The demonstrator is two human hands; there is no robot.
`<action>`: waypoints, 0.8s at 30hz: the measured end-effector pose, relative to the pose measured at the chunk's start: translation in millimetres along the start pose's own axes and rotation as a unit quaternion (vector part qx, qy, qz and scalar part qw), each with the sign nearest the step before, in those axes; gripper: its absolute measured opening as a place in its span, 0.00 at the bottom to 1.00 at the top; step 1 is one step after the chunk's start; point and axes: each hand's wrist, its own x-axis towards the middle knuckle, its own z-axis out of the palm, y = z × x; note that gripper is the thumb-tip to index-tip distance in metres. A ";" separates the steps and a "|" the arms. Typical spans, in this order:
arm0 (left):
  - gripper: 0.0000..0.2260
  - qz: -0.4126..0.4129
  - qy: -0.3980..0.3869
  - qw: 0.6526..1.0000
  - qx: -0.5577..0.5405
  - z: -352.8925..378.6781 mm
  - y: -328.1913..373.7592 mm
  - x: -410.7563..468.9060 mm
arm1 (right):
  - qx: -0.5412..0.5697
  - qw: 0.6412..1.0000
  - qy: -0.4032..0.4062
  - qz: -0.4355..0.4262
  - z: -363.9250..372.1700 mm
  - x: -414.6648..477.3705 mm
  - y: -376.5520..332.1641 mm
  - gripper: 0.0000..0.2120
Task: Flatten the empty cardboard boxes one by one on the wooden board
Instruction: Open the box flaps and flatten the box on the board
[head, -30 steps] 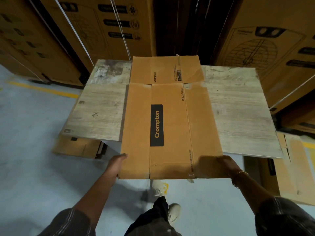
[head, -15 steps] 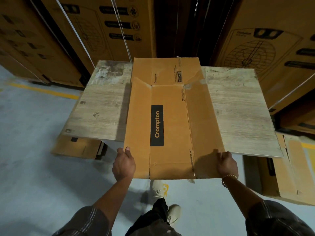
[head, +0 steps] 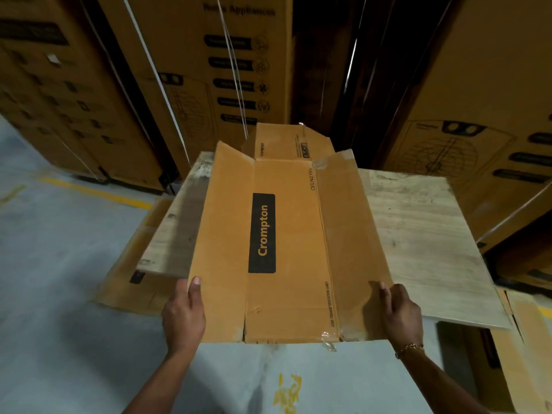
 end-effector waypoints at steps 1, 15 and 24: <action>0.12 -0.004 0.004 1.000 -0.007 -10.8 -6.0 5.7 | 0.007 1.000 0.006 -0.013 3.8 -2.0 -12.0 0.32; 0.11 -0.013 0.102 0.994 -0.033 -207.4 -140.6 131.1 | 0.065 0.992 -0.017 -0.107 136.0 -86.3 -243.4 0.38; 0.11 -0.043 0.133 0.990 -0.013 -291.8 -236.8 215.7 | 0.089 0.985 -0.068 -0.129 237.2 -122.3 -366.3 0.33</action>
